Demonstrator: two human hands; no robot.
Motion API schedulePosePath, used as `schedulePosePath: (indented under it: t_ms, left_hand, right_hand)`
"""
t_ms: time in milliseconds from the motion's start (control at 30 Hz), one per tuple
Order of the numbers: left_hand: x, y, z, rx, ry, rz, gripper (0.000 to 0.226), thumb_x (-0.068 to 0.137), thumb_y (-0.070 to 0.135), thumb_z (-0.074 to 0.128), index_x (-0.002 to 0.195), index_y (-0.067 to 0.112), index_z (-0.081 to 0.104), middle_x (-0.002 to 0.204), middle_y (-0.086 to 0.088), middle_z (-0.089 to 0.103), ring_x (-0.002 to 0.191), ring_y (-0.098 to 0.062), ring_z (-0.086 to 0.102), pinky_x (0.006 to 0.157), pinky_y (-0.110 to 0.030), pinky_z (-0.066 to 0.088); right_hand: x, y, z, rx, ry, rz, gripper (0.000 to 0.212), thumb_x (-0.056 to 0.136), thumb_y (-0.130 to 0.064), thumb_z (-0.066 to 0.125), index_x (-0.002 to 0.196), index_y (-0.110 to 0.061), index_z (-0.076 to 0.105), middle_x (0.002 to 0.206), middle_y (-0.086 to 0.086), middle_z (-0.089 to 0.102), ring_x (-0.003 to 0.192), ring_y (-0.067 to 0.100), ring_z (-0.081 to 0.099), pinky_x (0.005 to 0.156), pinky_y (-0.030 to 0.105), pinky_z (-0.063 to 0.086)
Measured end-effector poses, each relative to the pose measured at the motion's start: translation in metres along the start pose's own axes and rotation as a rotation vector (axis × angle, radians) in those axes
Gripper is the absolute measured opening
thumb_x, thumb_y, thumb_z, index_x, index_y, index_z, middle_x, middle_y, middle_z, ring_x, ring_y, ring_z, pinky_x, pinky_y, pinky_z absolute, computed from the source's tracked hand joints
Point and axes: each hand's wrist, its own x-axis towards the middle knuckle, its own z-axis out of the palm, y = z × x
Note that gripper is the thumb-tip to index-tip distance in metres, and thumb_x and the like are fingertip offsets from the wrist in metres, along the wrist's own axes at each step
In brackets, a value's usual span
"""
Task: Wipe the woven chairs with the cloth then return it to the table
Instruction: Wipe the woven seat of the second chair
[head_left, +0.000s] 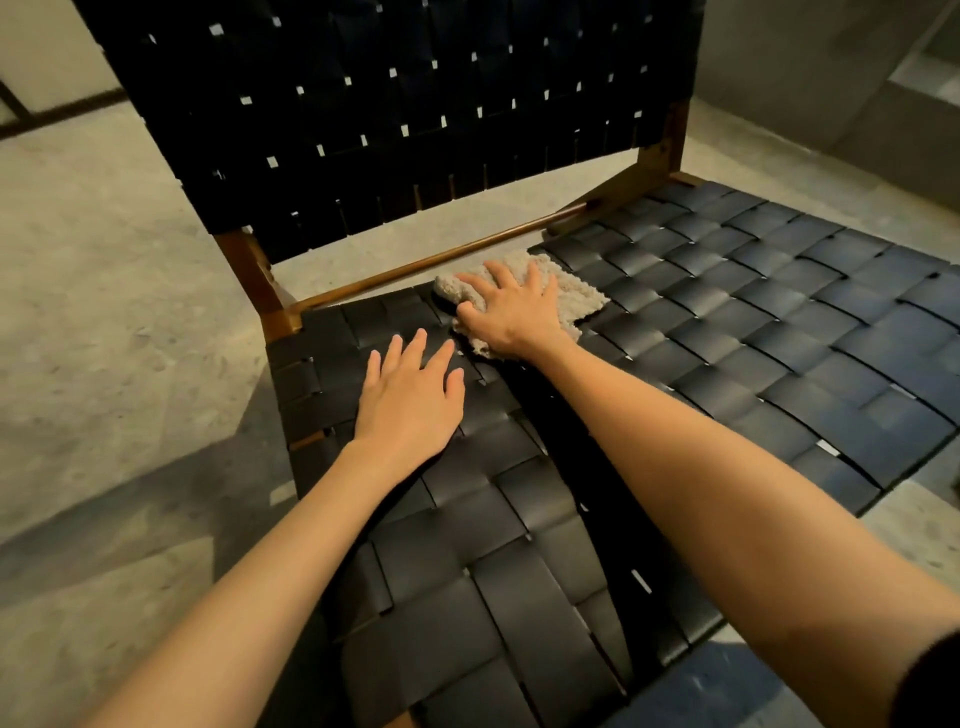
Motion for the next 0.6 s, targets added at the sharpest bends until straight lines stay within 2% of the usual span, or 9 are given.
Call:
schedulePosePath:
  t_ms: [133, 233, 333, 467, 600]
  left_hand:
    - [0.001, 0.0, 0.003, 0.014, 0.03, 0.007, 0.051, 0.101, 0.042, 0.019, 0.15, 0.029, 0.016, 0.159, -0.003, 0.009, 0.147, -0.024, 0.002, 0.117, -0.041, -0.001]
    - [0.0, 0.0, 0.004, 0.011, 0.04, 0.009, 0.051, 0.101, 0.042, 0.02, 0.15, 0.029, 0.018, 0.159, -0.003, 0.01, 0.146, -0.024, 0.003, 0.117, -0.042, 0.0]
    - [-0.001, 0.002, 0.003, 0.016, 0.049, 0.004, 0.051, 0.101, 0.042, 0.021, 0.15, 0.029, 0.019, 0.159, -0.004, 0.012, 0.146, -0.024, 0.005, 0.117, -0.042, 0.002]
    - [-0.003, 0.005, 0.001, 0.007, 0.045, 0.004, 0.05, 0.101, 0.042, 0.023, 0.15, 0.028, 0.022, 0.158, -0.004, 0.014, 0.146, -0.025, 0.007, 0.117, -0.042, 0.003]
    - [-0.006, 0.011, -0.003, -0.001, 0.051, -0.007, 0.047, 0.102, 0.038, 0.025, 0.148, 0.027, 0.027, 0.157, -0.005, 0.019, 0.146, -0.026, 0.011, 0.117, -0.044, 0.006]
  right_hand:
    - [0.023, 0.006, -0.003, -0.014, 0.043, 0.039, 0.055, 0.093, -0.052, 0.029, 0.146, -0.037, 0.028, 0.157, 0.001, 0.02, 0.142, 0.044, 0.006, 0.113, 0.062, 0.005]
    - [0.026, 0.008, -0.006, -0.012, 0.072, 0.121, 0.055, 0.094, -0.05, 0.031, 0.145, -0.032, 0.03, 0.156, 0.004, 0.022, 0.141, 0.045, 0.008, 0.113, 0.061, 0.003]
    - [0.018, 0.006, -0.009, -0.011, 0.066, 0.104, 0.055, 0.093, -0.049, 0.033, 0.146, -0.033, 0.029, 0.155, 0.005, 0.023, 0.14, 0.045, 0.012, 0.113, 0.058, 0.01]
    - [-0.017, 0.017, -0.018, -0.041, 0.004, 0.084, 0.056, 0.093, -0.049, 0.032, 0.147, -0.037, 0.026, 0.155, 0.004, 0.022, 0.137, 0.043, 0.017, 0.11, 0.053, 0.02]
    - [-0.079, 0.036, -0.035, -0.066, -0.046, 0.116, 0.054, 0.092, -0.049, 0.03, 0.146, -0.043, 0.024, 0.155, 0.002, 0.023, 0.137, 0.041, 0.017, 0.109, 0.052, 0.021]
